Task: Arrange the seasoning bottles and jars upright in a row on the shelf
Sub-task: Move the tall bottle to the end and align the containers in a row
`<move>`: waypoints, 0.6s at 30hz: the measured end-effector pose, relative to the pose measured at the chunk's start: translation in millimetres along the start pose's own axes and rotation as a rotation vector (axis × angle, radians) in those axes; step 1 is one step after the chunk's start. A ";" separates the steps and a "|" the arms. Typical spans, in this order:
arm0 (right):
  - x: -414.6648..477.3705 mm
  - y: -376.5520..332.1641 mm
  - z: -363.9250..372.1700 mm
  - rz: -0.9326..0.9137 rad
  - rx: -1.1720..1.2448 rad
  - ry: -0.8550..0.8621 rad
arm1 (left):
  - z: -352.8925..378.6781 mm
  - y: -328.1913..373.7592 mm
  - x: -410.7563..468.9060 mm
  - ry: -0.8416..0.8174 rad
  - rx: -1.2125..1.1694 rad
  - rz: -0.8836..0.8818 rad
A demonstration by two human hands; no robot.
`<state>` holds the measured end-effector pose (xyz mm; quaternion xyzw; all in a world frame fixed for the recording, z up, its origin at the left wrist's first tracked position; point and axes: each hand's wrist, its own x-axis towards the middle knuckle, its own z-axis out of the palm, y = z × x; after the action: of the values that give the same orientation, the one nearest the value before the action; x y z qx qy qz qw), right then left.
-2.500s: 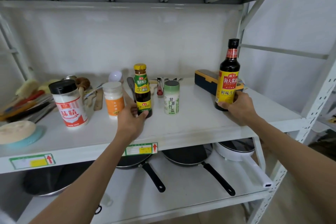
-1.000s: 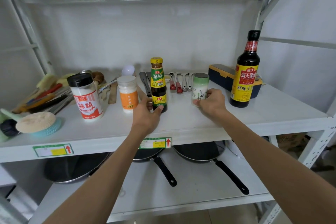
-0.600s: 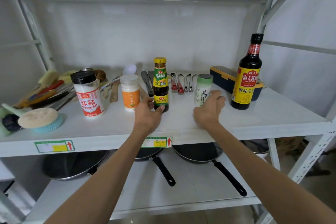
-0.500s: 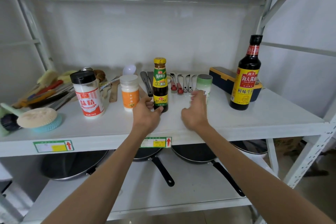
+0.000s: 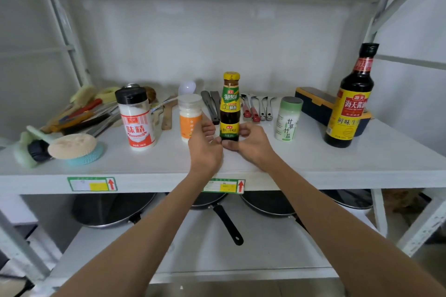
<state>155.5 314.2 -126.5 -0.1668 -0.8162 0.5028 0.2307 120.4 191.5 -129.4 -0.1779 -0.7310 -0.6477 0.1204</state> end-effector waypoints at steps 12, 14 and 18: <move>-2.0 0.5 -4.4 -0.017 -0.018 -0.021 | -51.9 -12.9 28.5 0.006 0.307 -0.040; -3.5 -0.6 -5.6 -0.020 -0.018 -0.022 | -51.9 -16.7 30.0 -0.035 0.296 -0.125; -3.5 0.0 -6.4 -0.035 -0.053 -0.003 | -52.6 -19.9 32.6 -0.030 0.217 -0.193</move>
<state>162.0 317.2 -124.8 -0.1579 -0.8323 0.4771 0.2337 79.7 140.8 -127.2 -0.1024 -0.8121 -0.5707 0.0649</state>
